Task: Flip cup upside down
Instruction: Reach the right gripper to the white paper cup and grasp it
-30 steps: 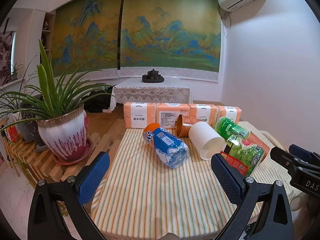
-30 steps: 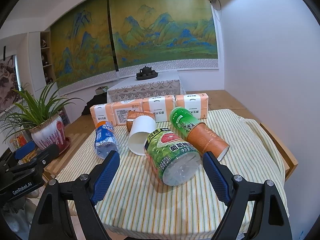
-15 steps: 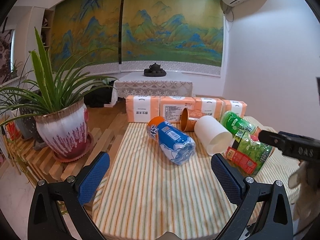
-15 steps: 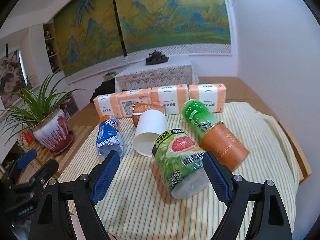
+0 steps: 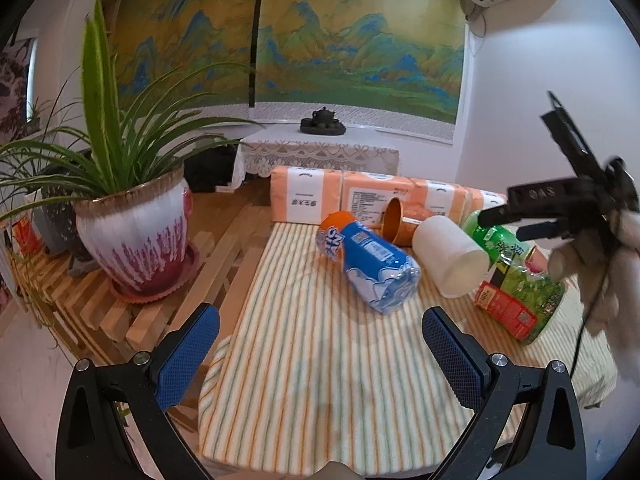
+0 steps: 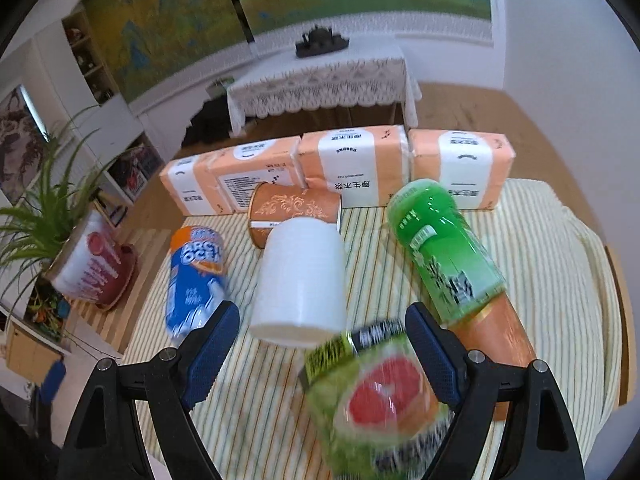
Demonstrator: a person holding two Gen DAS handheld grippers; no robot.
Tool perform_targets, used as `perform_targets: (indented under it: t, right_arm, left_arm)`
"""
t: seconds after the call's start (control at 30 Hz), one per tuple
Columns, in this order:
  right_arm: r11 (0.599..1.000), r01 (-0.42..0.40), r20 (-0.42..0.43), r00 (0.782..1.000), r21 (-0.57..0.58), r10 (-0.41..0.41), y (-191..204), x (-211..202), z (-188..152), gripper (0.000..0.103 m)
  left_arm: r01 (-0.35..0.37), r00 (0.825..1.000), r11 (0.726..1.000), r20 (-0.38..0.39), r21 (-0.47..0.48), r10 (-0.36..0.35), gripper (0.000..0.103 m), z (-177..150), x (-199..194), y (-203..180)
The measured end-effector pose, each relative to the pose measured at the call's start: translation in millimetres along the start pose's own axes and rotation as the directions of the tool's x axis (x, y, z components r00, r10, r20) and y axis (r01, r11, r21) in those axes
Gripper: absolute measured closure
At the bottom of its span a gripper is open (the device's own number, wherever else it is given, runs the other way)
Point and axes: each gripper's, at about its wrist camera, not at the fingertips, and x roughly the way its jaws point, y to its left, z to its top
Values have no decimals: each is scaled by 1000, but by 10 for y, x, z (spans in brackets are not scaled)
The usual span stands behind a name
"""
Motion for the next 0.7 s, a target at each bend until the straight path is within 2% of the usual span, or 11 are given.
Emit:
perform_targets:
  t: [0.17,0.3,0.5,0.7]
  right_arm:
    - [1000,2,-110,994,-5,-2,59,315,236,21]
    - [1000,-3,-198,980,-3,2,99,547,338,21]
    - [1000,-3,-274,962,-4,1,147,785,392,22]
    - [1000,1,-348,937,-10,-4,177,951,371,33]
  left_arm:
    - [-11,1000,1000,-6,-13,11,0,-20,39,99]
    - [-18,1000,1000,-12,-22,18,0,-29,78,172]
    - [-26,1000,999,-16,-32,25,0,-35,100,218]
    - [-31,999,999,-19,-43,30,0,-32,116,255]
